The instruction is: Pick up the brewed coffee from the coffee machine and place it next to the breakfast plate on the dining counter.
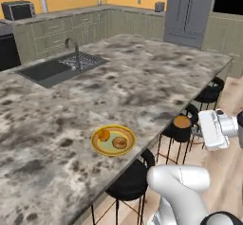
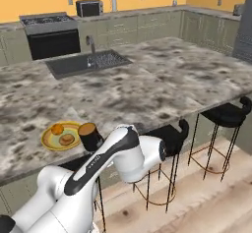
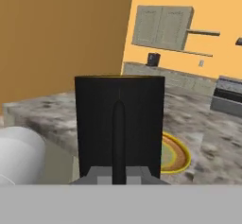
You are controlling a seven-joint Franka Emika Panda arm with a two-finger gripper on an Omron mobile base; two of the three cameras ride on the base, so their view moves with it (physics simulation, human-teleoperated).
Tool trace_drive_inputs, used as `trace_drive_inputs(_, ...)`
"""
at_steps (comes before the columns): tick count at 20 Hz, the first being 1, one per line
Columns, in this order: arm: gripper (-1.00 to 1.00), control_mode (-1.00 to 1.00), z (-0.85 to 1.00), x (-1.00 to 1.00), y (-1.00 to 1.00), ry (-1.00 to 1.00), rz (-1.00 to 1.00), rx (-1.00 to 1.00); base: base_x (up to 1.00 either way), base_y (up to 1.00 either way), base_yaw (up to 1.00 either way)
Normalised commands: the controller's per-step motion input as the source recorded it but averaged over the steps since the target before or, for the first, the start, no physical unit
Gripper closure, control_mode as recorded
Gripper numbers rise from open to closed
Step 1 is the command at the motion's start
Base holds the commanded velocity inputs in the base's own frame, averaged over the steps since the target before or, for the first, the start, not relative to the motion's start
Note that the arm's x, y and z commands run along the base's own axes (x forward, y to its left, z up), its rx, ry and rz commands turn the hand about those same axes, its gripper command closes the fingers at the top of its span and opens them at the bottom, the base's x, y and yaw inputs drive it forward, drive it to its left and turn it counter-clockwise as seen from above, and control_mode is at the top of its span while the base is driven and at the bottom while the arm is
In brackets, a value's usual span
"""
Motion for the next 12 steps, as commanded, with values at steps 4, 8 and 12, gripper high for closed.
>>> trace_drive_inputs(4, 1.0, 1.0, 0.0, 0.0, 0.0, 0.0, 0.0, 0.0, 0.81, -0.36, 0.7)
trace_drive_inputs(8, 1.0, 1.0, 0.0, 0.0, 0.0, 0.0, 0.0, 0.0, 0.81, -0.34, 0.71)
trace_drive_inputs(12, 1.0, 1.0, 0.0, 0.0, 0.0, 0.0, 0.0, 0.0, 0.82, -0.36, 0.69)
